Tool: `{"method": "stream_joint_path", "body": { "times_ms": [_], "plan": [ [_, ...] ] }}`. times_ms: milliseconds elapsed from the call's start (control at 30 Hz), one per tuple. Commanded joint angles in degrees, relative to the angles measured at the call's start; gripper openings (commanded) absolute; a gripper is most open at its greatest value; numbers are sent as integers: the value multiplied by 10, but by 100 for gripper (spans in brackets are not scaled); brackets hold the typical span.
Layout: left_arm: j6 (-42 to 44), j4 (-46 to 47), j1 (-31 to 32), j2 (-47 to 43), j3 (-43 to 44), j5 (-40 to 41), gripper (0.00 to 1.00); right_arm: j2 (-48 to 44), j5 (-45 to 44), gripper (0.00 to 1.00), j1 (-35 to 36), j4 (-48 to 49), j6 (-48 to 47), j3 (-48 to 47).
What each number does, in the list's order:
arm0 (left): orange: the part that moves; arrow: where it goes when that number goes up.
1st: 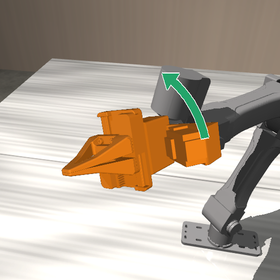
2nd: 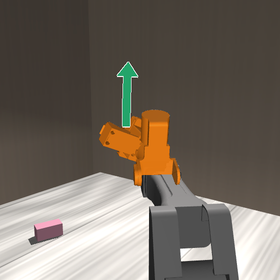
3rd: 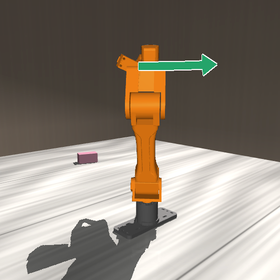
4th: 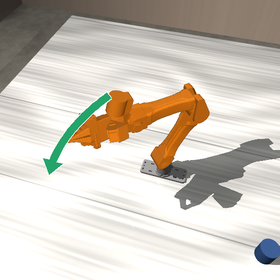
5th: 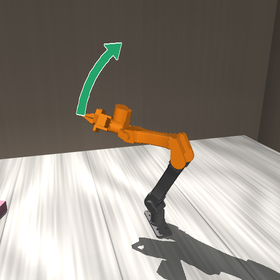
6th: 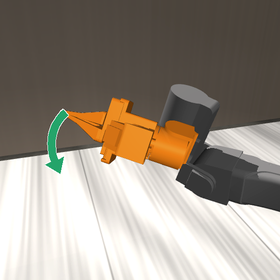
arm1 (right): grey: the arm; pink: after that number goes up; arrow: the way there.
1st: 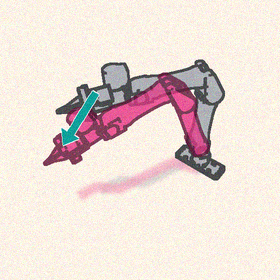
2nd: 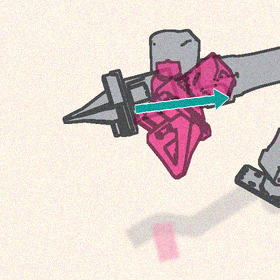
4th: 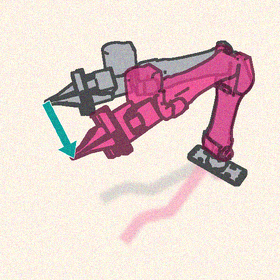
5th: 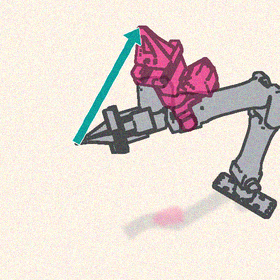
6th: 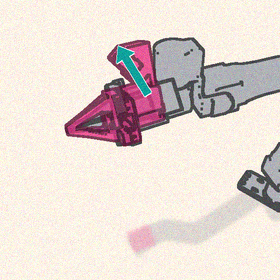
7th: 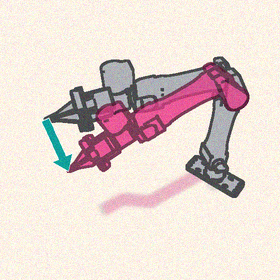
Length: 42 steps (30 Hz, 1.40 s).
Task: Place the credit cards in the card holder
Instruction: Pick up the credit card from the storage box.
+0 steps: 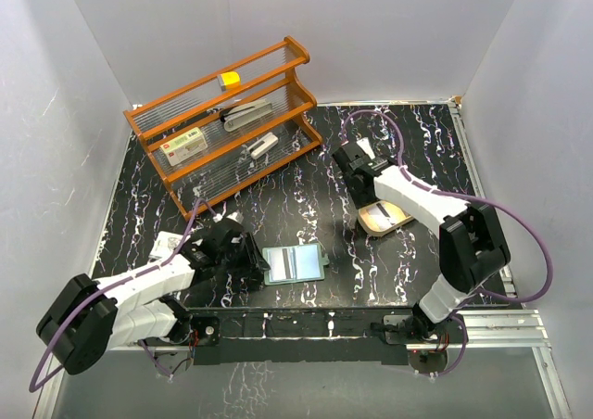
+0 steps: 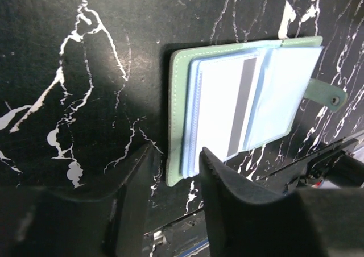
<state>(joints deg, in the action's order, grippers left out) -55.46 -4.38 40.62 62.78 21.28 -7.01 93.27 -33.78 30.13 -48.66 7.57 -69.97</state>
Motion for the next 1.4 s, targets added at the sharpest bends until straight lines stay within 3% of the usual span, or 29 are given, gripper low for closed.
{"method": "stream_joint_path", "body": {
  "times_ms": [0,167,333,800,1367],
  "plan": [
    [23,-23,-1,-22,33,-8,45,19,-91,71,-40,5,0,-18],
    [56,-49,-1,-33,46,-18,53,52,-99,71,-76,1,-4,-26],
    [73,-41,-1,-39,40,-49,54,89,-113,71,-91,-2,-10,-41],
    [55,-38,-1,-69,20,-36,57,134,-137,65,-120,20,-36,-43],
    [55,-42,-1,-71,15,-29,59,122,-126,42,-127,23,-45,-46]
  ]
}}
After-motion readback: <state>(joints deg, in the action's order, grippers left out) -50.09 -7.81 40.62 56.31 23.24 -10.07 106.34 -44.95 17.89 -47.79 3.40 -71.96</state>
